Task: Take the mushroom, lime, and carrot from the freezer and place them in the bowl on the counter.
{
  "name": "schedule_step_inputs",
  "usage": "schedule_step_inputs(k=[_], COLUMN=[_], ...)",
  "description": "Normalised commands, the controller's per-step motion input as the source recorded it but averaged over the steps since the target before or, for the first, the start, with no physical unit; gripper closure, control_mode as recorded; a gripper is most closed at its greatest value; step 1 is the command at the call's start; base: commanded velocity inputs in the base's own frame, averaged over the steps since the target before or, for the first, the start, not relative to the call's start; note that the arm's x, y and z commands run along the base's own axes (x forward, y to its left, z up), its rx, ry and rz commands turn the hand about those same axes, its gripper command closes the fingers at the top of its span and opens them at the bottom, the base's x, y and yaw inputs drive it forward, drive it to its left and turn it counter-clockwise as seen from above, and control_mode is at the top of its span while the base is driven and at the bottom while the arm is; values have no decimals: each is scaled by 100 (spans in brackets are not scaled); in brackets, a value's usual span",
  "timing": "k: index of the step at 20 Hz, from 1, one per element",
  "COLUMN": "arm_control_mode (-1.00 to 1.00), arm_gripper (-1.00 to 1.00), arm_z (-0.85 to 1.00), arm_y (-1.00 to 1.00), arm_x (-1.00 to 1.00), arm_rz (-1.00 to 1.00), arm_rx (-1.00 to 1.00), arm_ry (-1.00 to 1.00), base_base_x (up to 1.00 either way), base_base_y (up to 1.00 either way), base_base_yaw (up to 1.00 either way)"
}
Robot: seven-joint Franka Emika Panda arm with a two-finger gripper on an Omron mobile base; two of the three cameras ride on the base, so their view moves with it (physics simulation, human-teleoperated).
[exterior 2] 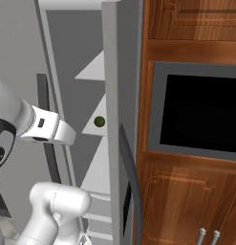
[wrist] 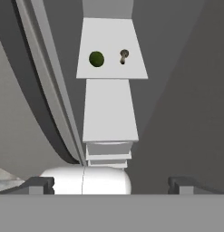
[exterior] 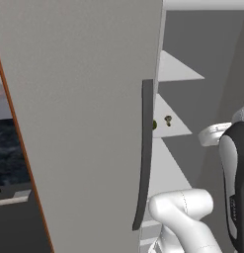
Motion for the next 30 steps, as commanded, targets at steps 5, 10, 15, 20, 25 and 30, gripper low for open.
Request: schedule_step_inputs(k=[5, 10, 15, 20, 25, 30], arm_control_mode=[100, 100, 100, 100, 100, 100], arm_gripper=[-100, -100, -100, -100, -100, -100], arm_z=[0, 0, 0, 0, 0, 0], arm_y=[0, 0, 0, 0, 0, 0], arm_x=[0, 0, 0, 0, 0, 0], arm_rz=[0, 0, 0, 0, 0, 0], arm_rx=[0, 0, 0, 0, 0, 0], arm_ry=[0, 0, 0, 0, 0, 0], base_base_x=[41, 49, 66, 71, 56, 37], base_base_y=[-42, -39, -27, -24, -26, -28], base_base_yaw=[0, 1, 2, 4, 4, 4])
